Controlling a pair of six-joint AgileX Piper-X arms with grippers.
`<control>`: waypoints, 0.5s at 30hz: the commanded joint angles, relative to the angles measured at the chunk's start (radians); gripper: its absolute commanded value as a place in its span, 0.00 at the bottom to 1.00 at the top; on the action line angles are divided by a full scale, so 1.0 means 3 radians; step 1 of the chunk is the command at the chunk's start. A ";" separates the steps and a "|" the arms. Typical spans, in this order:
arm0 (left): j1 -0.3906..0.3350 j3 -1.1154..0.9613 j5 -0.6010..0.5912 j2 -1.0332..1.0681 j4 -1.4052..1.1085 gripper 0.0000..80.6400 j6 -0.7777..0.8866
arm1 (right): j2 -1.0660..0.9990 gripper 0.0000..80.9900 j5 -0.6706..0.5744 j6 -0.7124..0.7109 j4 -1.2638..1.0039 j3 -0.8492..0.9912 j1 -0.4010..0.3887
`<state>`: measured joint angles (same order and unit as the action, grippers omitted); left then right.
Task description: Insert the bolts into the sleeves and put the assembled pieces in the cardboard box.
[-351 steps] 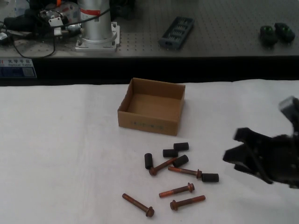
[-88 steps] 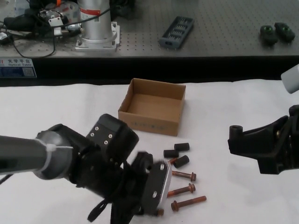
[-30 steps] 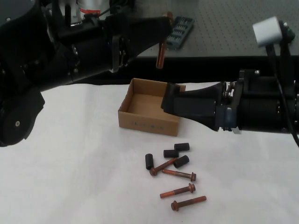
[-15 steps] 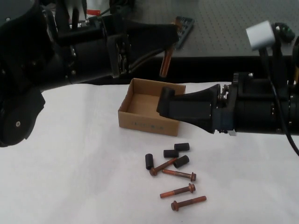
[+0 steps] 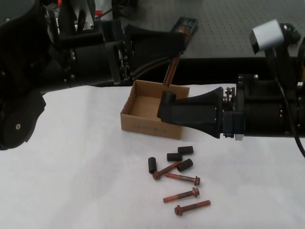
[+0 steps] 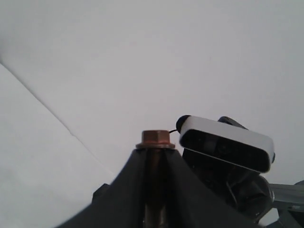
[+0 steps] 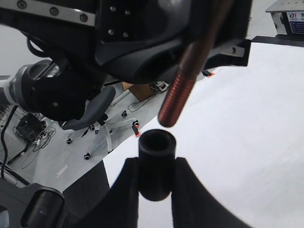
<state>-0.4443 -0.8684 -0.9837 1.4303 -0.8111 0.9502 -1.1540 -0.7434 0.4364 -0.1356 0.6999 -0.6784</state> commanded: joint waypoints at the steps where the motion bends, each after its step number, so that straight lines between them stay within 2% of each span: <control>1: 0.0002 -0.0020 -0.0082 -0.0005 -0.0074 0.01 0.0049 | 0.0003 0.02 -0.0050 -0.0006 -0.0071 0.0047 -0.0014; 15: 0.0002 -0.0020 -0.0082 -0.0005 -0.0074 0.01 0.0049 | 0.0003 0.02 -0.0050 0.0138 -0.0186 0.0047 0.0168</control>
<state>-0.4419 -0.8684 -0.9915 1.4303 -0.8134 0.9502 -1.1540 -0.7584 0.4783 -0.1698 0.6999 -0.6351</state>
